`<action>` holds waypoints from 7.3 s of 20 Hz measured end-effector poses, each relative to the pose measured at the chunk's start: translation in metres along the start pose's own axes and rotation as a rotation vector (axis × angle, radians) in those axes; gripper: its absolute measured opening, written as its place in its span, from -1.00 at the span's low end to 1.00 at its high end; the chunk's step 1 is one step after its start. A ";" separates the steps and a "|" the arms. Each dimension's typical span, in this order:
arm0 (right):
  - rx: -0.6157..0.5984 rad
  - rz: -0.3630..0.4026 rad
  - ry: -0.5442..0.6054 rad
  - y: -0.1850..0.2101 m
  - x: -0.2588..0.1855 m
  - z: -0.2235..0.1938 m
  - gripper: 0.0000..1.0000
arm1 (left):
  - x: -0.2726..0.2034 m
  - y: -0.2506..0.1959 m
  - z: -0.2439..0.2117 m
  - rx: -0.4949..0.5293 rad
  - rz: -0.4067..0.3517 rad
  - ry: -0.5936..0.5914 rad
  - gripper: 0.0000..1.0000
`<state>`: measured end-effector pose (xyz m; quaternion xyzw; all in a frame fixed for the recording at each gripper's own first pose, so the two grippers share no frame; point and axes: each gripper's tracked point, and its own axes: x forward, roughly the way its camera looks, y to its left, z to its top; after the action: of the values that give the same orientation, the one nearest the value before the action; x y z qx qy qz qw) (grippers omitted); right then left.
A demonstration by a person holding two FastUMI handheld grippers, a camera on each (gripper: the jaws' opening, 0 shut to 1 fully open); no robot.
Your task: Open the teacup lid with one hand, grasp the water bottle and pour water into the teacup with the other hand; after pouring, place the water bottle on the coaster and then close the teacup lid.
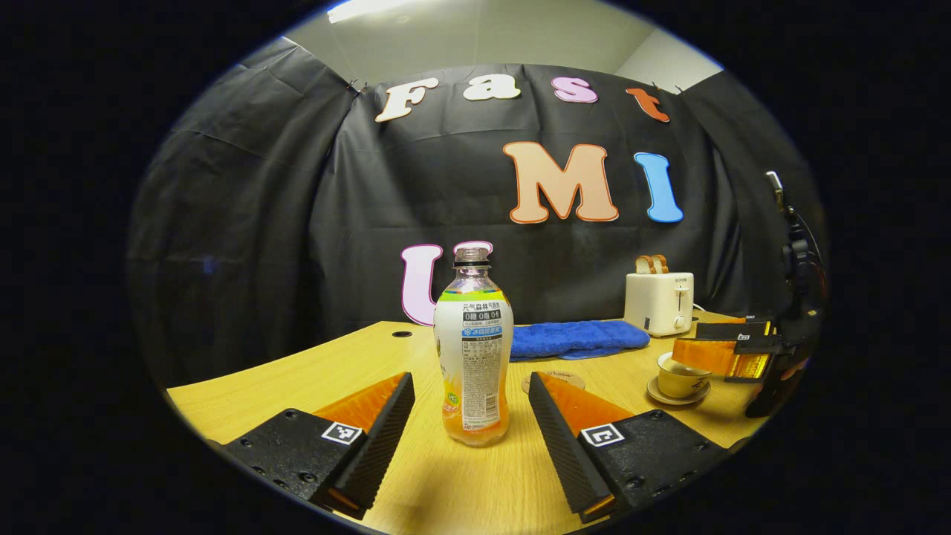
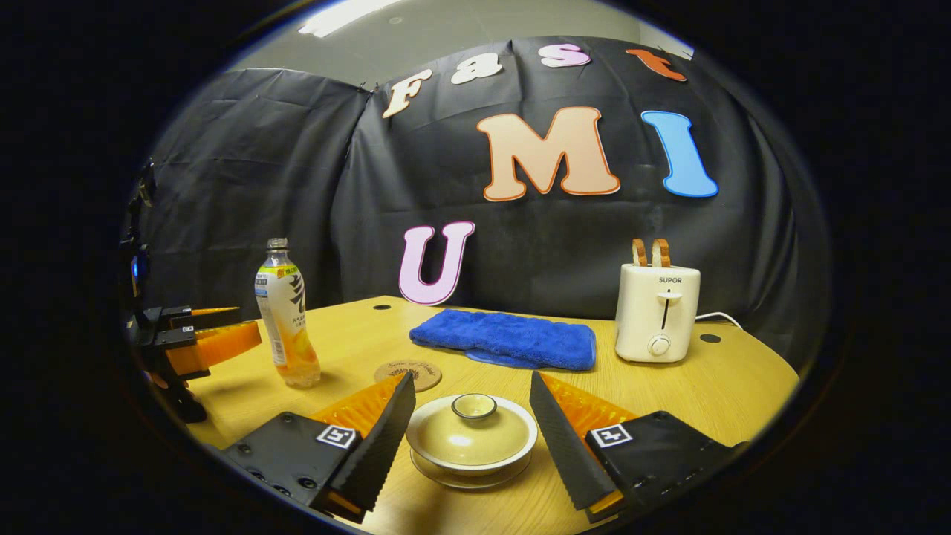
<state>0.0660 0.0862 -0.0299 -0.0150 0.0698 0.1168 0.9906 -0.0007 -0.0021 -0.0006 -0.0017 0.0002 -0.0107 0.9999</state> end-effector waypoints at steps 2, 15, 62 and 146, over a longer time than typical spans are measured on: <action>0.003 -0.010 0.022 0.000 0.004 -0.001 0.70 | 0.001 -0.001 0.000 0.000 -0.004 0.000 0.81; 0.015 0.008 0.044 0.000 0.010 -0.006 -0.34 | 0.000 -0.001 0.000 -0.001 -0.008 0.001 0.82; 0.029 -0.203 -0.140 -0.088 -0.089 0.013 -0.36 | 0.081 -0.007 -0.023 0.021 -0.074 0.132 0.61; 0.033 -0.382 -0.142 -0.171 -0.110 0.013 -0.36 | 0.094 -0.095 0.064 2.096 -0.058 0.032 0.07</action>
<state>0.0017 -0.1043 0.0011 -0.0036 -0.0024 -0.0736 0.9973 0.0911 -0.0984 0.0632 0.8654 0.0039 -0.0296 0.5001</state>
